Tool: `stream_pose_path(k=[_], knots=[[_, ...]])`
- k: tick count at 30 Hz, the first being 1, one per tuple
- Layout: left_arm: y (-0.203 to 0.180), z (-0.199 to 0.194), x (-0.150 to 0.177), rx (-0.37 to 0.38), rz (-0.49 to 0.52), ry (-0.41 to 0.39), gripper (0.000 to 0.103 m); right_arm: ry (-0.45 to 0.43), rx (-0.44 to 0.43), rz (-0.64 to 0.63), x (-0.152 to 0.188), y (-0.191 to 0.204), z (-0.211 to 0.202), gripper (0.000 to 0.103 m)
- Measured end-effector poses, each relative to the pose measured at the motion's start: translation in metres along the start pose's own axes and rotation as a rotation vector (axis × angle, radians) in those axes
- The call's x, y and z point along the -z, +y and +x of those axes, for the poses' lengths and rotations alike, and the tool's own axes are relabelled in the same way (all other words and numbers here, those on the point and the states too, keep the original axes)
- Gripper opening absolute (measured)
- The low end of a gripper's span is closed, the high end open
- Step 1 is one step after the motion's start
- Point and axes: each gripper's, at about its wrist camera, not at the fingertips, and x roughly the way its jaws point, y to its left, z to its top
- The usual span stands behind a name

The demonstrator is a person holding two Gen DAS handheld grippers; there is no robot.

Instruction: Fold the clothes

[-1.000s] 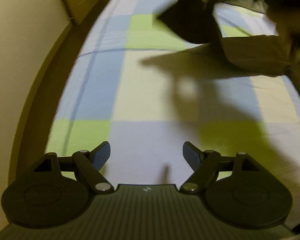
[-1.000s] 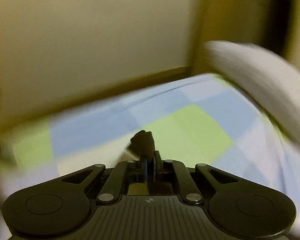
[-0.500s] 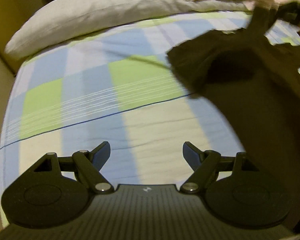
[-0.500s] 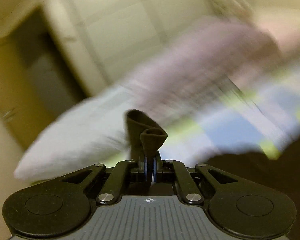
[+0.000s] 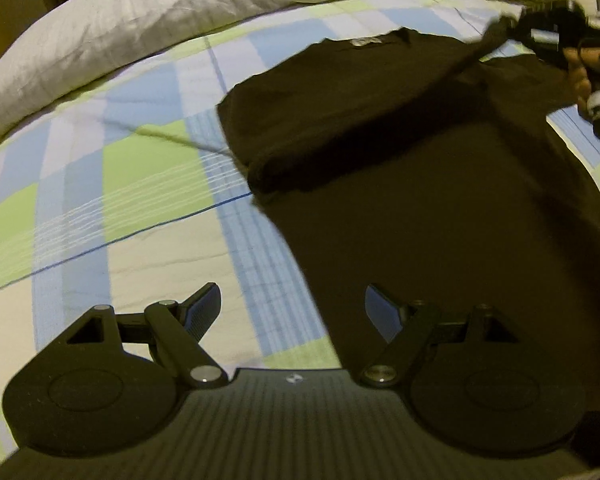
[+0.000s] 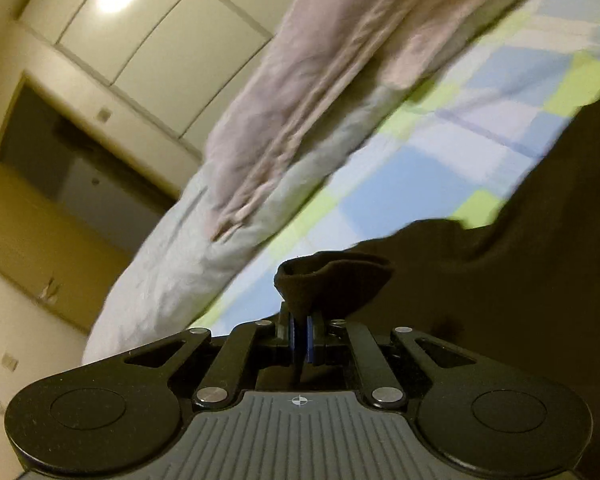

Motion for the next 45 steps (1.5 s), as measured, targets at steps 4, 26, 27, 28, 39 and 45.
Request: stream_pose_path(k=[4, 26, 27, 28, 39, 45], knots=[[-0.003, 0.006, -0.013, 0.012, 0.033, -0.007, 0.076, 0.080, 0.118, 0.064, 0.005, -0.043, 0.012, 0.004], [0.032, 0.091, -0.037, -0.035, 0.148, -0.043, 0.062, 0.276, 0.189, -0.295, 0.084, 0.040, -0.012, 0.076], [0.032, 0.098, -0.039, -0.035, 0.170, -0.048, 0.060, 0.305, 0.163, -0.320, 0.092, 0.050, -0.004, 0.076], [0.032, 0.105, -0.041, -0.034, 0.194, -0.053, 0.057, 0.328, 0.142, -0.346, 0.099, 0.059, 0.004, 0.076], [0.045, 0.143, -0.042, 0.053, 0.164, -0.117, 0.007, 0.497, -0.020, -0.600, 0.138, 0.144, 0.103, 0.076], [0.027, 0.131, -0.017, -0.050, 0.045, -0.179, 0.006, 0.561, -0.126, -0.791, 0.148, 0.199, 0.160, 0.076]])
